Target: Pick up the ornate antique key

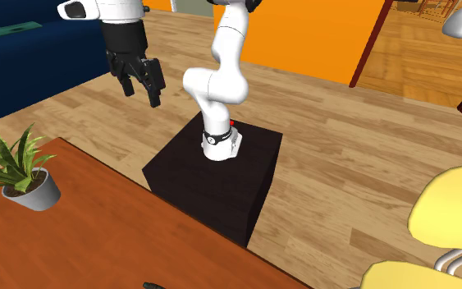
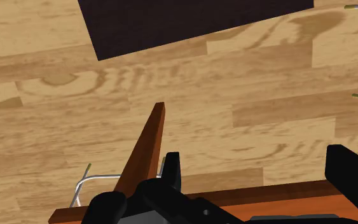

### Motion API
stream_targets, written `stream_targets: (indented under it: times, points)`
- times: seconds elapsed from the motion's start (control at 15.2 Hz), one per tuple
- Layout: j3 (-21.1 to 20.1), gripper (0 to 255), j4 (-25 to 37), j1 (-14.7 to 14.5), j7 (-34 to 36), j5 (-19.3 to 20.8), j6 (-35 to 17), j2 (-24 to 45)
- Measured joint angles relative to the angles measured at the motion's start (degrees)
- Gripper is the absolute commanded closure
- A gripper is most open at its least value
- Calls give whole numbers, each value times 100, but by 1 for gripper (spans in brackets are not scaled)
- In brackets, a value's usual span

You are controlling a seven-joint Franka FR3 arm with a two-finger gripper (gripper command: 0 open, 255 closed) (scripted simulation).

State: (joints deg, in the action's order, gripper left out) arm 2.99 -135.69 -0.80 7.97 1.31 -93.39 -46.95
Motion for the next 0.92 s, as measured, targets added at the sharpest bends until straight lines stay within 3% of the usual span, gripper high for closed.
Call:
stream_targets:
  times: [0.4, 0.92]
  points:
    - [-469, 0, 111, -111, 491, -150, -495, 371]
    - [-1356, 0, 746, -162, 1463, -118, -1481, 1539]
